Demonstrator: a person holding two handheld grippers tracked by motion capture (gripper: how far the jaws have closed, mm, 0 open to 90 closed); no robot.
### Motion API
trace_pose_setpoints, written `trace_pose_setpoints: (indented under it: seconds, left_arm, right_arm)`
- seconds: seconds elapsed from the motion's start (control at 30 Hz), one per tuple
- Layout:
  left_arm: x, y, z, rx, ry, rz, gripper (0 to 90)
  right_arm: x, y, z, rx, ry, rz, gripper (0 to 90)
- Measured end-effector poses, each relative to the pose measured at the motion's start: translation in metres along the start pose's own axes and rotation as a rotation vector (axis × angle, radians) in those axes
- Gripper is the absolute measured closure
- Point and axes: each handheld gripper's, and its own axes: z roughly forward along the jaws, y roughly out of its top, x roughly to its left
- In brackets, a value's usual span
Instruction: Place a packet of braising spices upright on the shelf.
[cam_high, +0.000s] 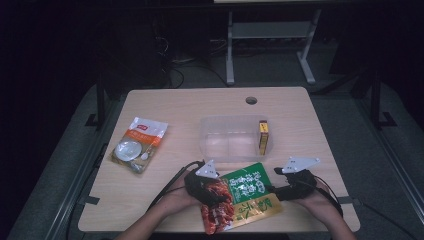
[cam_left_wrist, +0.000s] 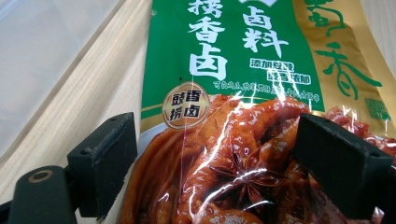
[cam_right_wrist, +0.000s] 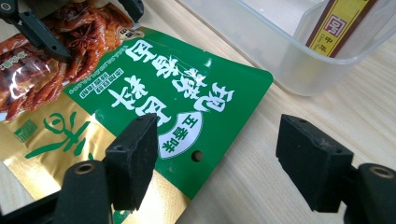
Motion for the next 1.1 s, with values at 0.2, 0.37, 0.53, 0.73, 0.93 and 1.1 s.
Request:
trace_pose_setpoints:
  seconds: [0.2, 0.37, 0.53, 0.73, 0.93, 1.1]
  left_arm:
    - [-0.004, 0.003, -0.001, 0.016, 0.011, 0.012, 20.1]
    - [-0.006, 0.005, -0.003, 0.028, 0.012, 0.021, 35.4]
    - [-0.009, 0.009, -0.003, 0.043, 0.014, 0.043, 58.8]
    - [-0.011, 0.011, -0.003, 0.065, 0.029, 0.063, 80.2]
    - [-0.014, 0.013, -0.004, 0.062, 0.045, 0.060, 88.0]
    - [-0.009, 0.011, -0.010, 0.030, -0.004, -0.005, 89.2]
  right_arm:
    - [-0.001, 0.000, -0.001, -0.006, -0.007, 0.004, 28.5]
    - [-0.002, 0.000, -0.004, -0.021, -0.021, 0.008, 28.0]
    - [-0.002, 0.001, -0.007, -0.038, -0.022, 0.013, 27.2]
    - [-0.003, 0.002, -0.009, -0.058, -0.024, 0.030, 26.9]
    - [-0.003, 0.003, -0.012, -0.071, -0.025, 0.029, 27.1]
    - [-0.003, 0.002, -0.017, -0.096, -0.036, 0.023, 27.1]
